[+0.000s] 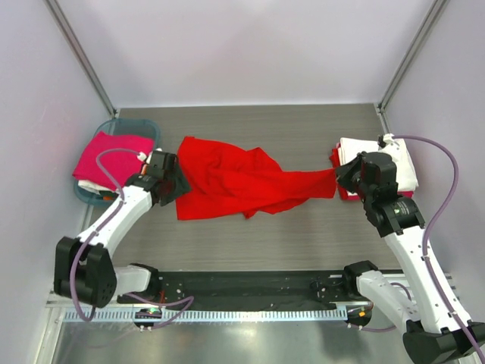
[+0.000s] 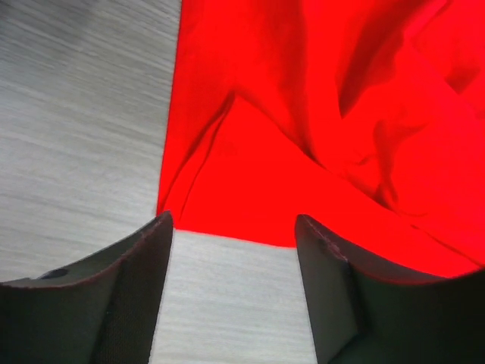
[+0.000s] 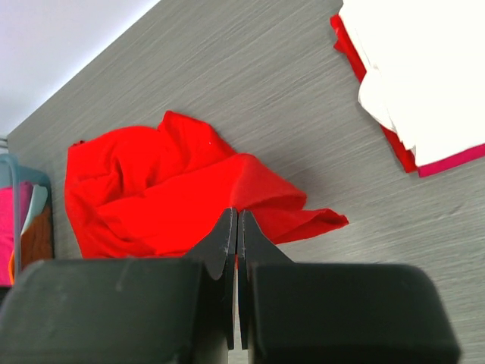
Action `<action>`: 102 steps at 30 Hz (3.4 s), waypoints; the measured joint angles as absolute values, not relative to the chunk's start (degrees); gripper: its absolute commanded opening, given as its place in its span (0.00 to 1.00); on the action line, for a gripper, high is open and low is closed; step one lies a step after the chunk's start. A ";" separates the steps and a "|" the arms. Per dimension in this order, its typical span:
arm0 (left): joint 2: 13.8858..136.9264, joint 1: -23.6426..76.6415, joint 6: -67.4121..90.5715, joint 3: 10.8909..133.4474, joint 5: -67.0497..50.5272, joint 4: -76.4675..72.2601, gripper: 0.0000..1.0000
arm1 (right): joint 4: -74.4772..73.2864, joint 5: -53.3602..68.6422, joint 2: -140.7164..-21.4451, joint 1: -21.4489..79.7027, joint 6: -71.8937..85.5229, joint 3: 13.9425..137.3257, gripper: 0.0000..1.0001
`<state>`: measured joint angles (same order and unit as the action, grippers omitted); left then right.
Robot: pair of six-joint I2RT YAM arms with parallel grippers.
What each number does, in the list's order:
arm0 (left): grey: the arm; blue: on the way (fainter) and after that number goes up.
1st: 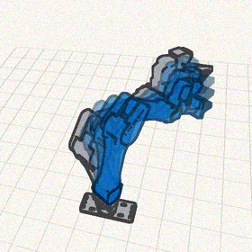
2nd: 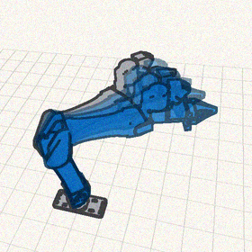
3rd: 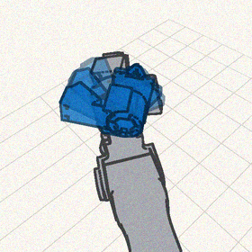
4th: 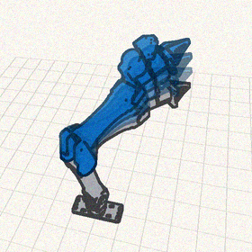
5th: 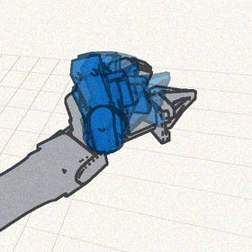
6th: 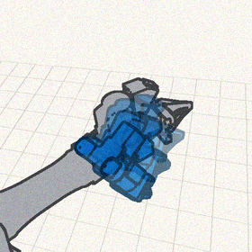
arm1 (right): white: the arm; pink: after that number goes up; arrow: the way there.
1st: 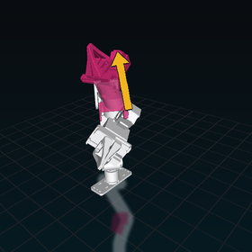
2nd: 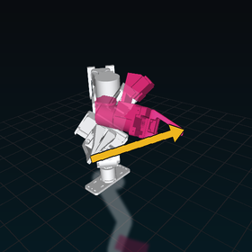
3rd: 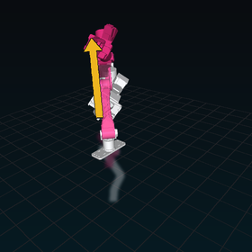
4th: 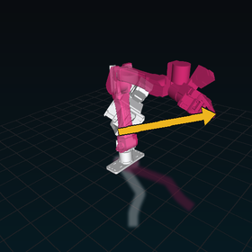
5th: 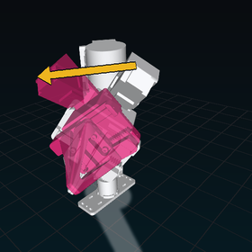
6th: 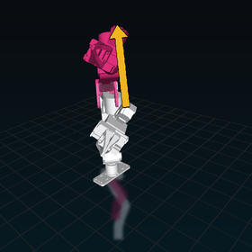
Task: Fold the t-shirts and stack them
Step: Flatten the tshirt out
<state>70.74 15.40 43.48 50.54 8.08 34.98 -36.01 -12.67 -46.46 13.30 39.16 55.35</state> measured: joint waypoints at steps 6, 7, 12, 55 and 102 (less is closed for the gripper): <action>82.24 15.42 42.94 53.52 8.58 31.57 0.43 | -36.21 -11.05 -45.34 13.30 39.18 54.87 0.01; 83.90 15.42 42.85 54.46 8.67 31.33 0.44 | -36.21 -10.70 -45.23 13.30 39.18 54.85 0.01; 91.48 15.42 42.50 59.24 9.93 30.02 0.49 | -36.18 -9.41 -45.25 13.26 39.18 54.63 0.01; 77.73 15.46 45.10 50.96 13.63 27.46 0.01 | -35.16 -8.62 -48.66 13.26 39.16 52.97 0.01; 65.19 15.46 45.87 45.30 11.51 30.20 0.00 | -33.93 -6.35 -52.34 13.26 35.83 50.46 0.08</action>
